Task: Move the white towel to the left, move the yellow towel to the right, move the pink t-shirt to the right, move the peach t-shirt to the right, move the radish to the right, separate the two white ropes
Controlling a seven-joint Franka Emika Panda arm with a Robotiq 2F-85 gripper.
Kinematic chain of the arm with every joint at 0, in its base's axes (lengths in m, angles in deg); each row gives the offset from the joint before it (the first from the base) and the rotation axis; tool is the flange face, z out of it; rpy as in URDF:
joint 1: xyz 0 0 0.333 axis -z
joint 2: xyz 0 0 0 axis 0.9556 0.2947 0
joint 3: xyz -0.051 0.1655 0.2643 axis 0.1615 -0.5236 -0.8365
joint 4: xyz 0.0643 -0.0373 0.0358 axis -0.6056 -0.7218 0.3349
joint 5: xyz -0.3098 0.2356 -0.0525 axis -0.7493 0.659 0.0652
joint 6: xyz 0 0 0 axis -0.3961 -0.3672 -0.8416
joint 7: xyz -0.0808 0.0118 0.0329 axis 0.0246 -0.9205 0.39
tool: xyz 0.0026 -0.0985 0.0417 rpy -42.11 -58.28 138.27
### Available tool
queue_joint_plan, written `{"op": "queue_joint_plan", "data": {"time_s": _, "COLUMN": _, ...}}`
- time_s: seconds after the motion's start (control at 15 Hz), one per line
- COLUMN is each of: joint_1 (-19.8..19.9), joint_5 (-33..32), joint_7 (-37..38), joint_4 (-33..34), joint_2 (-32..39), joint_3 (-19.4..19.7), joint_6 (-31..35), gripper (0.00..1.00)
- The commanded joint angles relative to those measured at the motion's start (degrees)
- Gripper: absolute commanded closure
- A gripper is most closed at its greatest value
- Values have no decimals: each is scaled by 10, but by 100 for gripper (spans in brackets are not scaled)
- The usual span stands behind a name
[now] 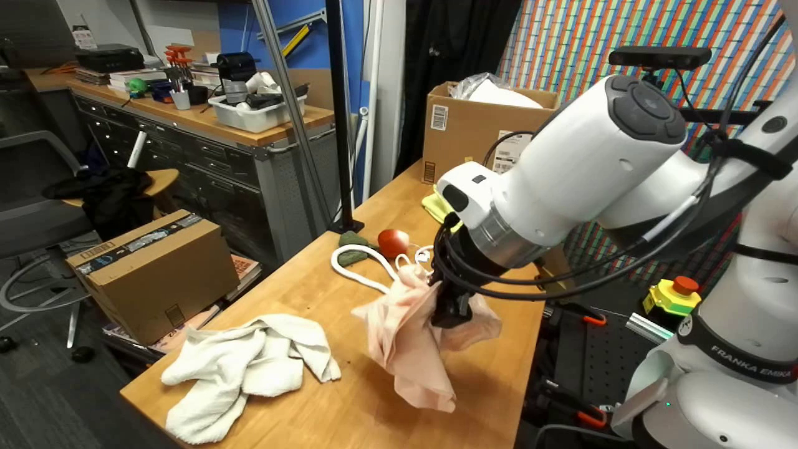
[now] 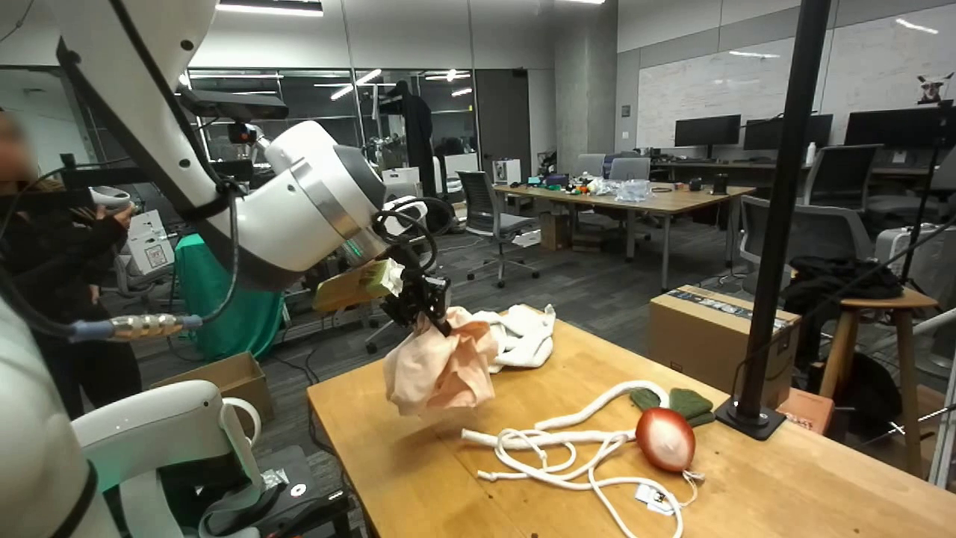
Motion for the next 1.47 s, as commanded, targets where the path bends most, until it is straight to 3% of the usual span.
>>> {"op": "queue_joint_plan", "data": {"time_s": 0.0, "joint_1": -21, "joint_5": 123, "joint_7": -140, "joint_4": 2, "joint_2": 37, "joint_3": -29, "joint_6": 47, "gripper": 96}}
{"op": "queue_joint_plan", "data": {"time_s": 0.07, "joint_1": -30, "joint_5": 163, "joint_7": -181, "joint_4": 4, "joint_2": 50, "joint_3": -35, "joint_6": 55, "gripper": 96}}
{"op": "queue_joint_plan", "data": {"time_s": 0.13, "joint_1": -76, "joint_5": 201, "joint_7": -222, "joint_4": 10, "joint_2": 68, "joint_3": -5, "joint_6": 59, "gripper": 96}}
{"op": "queue_joint_plan", "data": {"time_s": 0.47, "joint_1": -168, "joint_5": 451, "joint_7": -437, "joint_4": 26, "joint_2": 163, "joint_3": -8, "joint_6": 101, "gripper": 96}}
{"op": "queue_joint_plan", "data": {"time_s": 0.6, "joint_1": -156, "joint_5": 552, "joint_7": -505, "joint_4": 37, "joint_2": 160, "joint_3": -55, "joint_6": 85, "gripper": 96}}
{"op": "queue_joint_plan", "data": {"time_s": 0.67, "joint_1": -153, "joint_5": 576, "joint_7": -514, "joint_4": 41, "joint_2": 145, "joint_3": -58, "joint_6": 72, "gripper": 96}}
{"op": "queue_joint_plan", "data": {"time_s": 0.73, "joint_1": -150, "joint_5": 575, "joint_7": -512, "joint_4": 50, "joint_2": 142, "joint_3": -55, "joint_6": 69, "gripper": 87}}
{"op": "queue_joint_plan", "data": {"time_s": 0.8, "joint_1": -113, "joint_5": 541, "joint_7": -481, "joint_4": 54, "joint_2": 122, "joint_3": -74, "joint_6": 61, "gripper": 64}}
{"op": "queue_joint_plan", "data": {"time_s": 0.87, "joint_1": -142, "joint_5": 500, "joint_7": -449, "joint_4": 59, "joint_2": 116, "joint_3": -22, "joint_6": 71, "gripper": 62}}
{"op": "queue_joint_plan", "data": {"time_s": 1.0, "joint_1": -125, "joint_5": 493, "joint_7": -450, "joint_4": 80, "joint_2": 108, "joint_3": -15, "joint_6": 44, "gripper": 56}}
{"op": "queue_joint_plan", "data": {"time_s": 1.07, "joint_1": -82, "joint_5": 509, "joint_7": -465, "joint_4": 88, "joint_2": 101, "joint_3": -51, "joint_6": 19, "gripper": 47}}
{"op": "queue_joint_plan", "data": {"time_s": 1.4, "joint_1": -39, "joint_5": 512, "joint_7": -472, "joint_4": 113, "joint_2": 86, "joint_3": -72, "joint_6": -74, "gripper": 11}}
